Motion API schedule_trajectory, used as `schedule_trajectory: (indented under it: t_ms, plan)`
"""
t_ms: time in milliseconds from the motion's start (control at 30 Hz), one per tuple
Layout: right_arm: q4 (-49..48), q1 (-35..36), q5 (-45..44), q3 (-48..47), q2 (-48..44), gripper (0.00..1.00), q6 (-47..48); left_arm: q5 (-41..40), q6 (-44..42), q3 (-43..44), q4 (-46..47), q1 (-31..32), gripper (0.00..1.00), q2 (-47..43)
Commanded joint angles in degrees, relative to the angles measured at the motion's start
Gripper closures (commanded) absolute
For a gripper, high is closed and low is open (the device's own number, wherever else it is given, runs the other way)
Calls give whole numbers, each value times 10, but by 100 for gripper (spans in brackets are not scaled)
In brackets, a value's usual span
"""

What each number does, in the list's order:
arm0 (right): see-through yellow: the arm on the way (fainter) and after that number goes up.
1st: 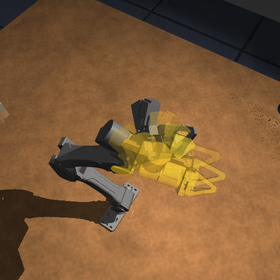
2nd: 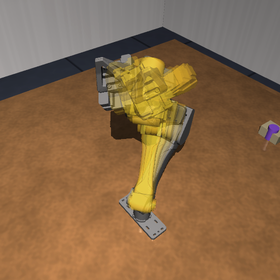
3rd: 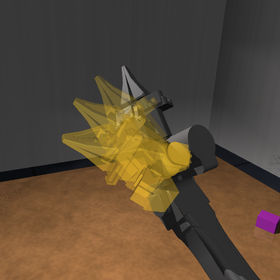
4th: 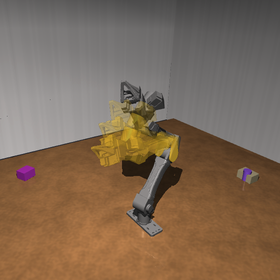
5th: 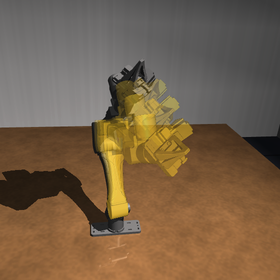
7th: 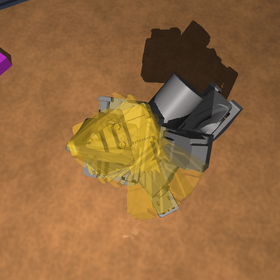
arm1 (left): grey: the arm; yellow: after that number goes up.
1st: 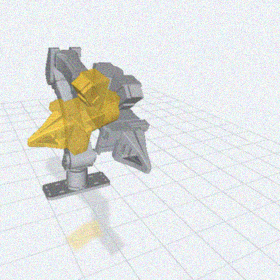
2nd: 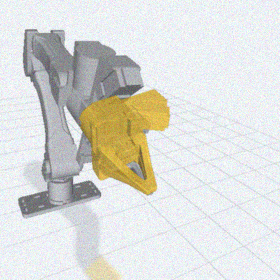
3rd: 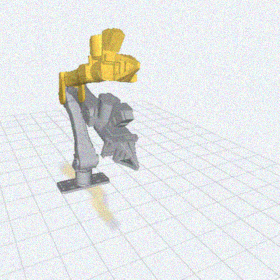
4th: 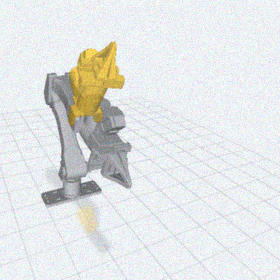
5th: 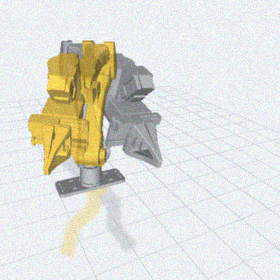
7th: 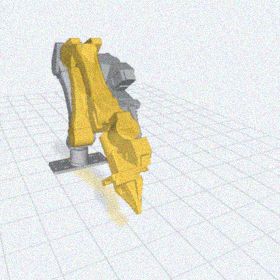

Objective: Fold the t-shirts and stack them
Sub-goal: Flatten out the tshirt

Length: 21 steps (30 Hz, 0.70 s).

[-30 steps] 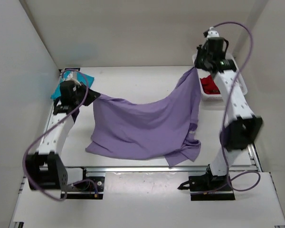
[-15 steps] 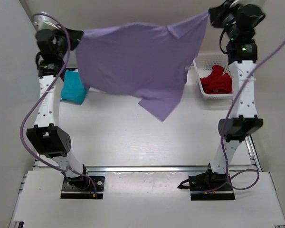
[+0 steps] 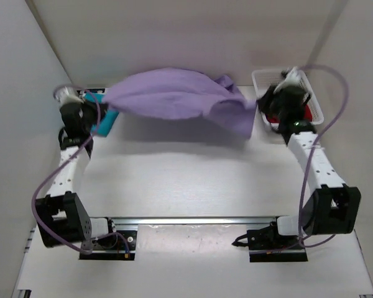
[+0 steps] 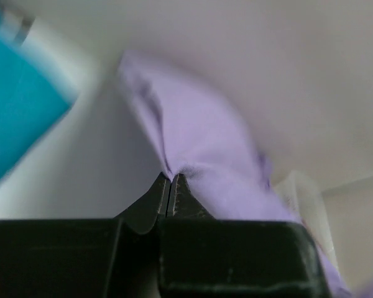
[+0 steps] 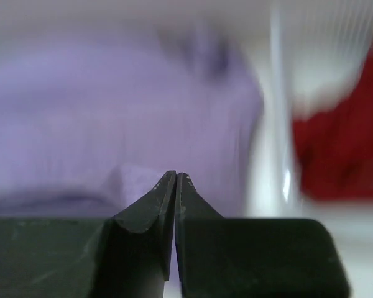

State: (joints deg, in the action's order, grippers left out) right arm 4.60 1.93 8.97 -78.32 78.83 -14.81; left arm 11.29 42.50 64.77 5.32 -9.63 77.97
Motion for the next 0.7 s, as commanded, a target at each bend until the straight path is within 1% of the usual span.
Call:
schedule_trajectory:
  t_ms: [0,33,67,100,167,200,300,333,367,400,433,467,500,533,567,633,667]
  plan:
    - [-24,10,-7,190,-74,100,-43,-27,3,-182,69,9,100,-89]
    - [-29,15,-6,263,-98,100,-64,-22,6,-242,73,9,100,-104]
    - [-33,16,-4,315,-119,100,-85,-10,13,-298,75,9,100,-114]
    - [-32,14,-2,364,-131,100,-96,0,19,-322,75,5,100,-119]
    - [-19,12,6,414,-171,100,-119,23,23,-400,63,-10,100,-135]
    - [2,14,4,443,-178,100,-130,32,20,-411,50,-22,100,-140]
    - [63,30,4,492,-264,100,-149,68,2,-459,-27,-55,100,-194]
    - [93,32,3,505,-275,100,-155,89,-4,-466,-35,-72,100,-209]
    - [127,41,-1,507,-305,100,-160,91,-16,-471,-53,-82,100,-236]
    - [139,47,-4,519,-340,100,-169,96,-24,-469,-100,-82,100,-262]
    - [173,50,-1,525,-354,100,-178,100,-42,-469,-117,-82,100,-287]
    - [204,54,2,522,-392,100,-177,98,-60,-461,-152,-85,100,-300]
    - [248,52,-4,518,-427,100,-177,90,-68,-455,-186,-74,100,-317]
    - [267,64,-5,510,-459,100,-187,92,-79,-453,-217,-73,100,-334]
    - [285,78,-8,497,-475,100,-198,99,-89,-454,-225,-70,100,-345]
    - [351,129,-57,474,-521,100,-217,101,-92,-454,-254,-51,100,-374]
    - [371,142,-74,450,-523,100,-229,111,-95,-447,-262,-50,100,-379]
